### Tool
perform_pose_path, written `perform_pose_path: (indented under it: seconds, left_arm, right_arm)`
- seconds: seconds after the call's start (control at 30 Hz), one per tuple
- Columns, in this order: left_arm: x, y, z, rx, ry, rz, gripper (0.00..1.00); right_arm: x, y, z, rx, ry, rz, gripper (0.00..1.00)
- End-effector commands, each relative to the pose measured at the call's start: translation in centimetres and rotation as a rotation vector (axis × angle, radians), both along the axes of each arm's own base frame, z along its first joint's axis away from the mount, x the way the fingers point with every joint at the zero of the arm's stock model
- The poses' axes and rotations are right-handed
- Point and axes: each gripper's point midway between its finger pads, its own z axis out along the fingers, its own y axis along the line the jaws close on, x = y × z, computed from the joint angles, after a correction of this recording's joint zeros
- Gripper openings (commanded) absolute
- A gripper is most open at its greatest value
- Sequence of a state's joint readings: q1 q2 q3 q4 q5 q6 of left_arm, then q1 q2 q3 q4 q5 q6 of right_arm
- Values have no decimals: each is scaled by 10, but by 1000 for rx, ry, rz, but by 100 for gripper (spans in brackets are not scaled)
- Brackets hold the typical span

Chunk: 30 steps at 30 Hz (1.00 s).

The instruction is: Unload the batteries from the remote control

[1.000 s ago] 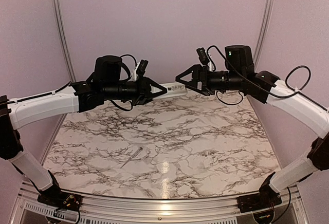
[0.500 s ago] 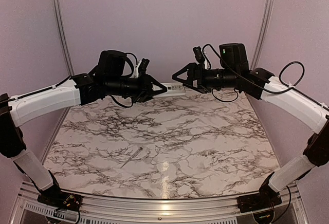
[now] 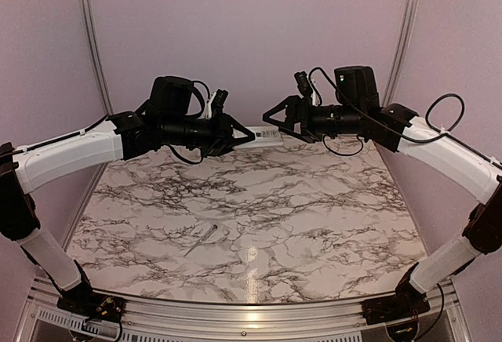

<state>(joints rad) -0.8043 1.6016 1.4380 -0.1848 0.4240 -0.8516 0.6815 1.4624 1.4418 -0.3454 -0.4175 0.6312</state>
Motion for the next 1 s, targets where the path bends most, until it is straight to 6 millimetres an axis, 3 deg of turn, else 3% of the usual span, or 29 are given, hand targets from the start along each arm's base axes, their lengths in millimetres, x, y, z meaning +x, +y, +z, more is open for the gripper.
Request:
perform_pose_path:
  seconds: [0.0,0.97]
  left_arm:
    - [1,1,9,-21,-26,20,0]
    - [2,-1,14,-54,-24,22,0]
  right_arm:
    - [-5,3,8,19,-3,5,79]
    - [-9,8,-8,19,26,34,79]
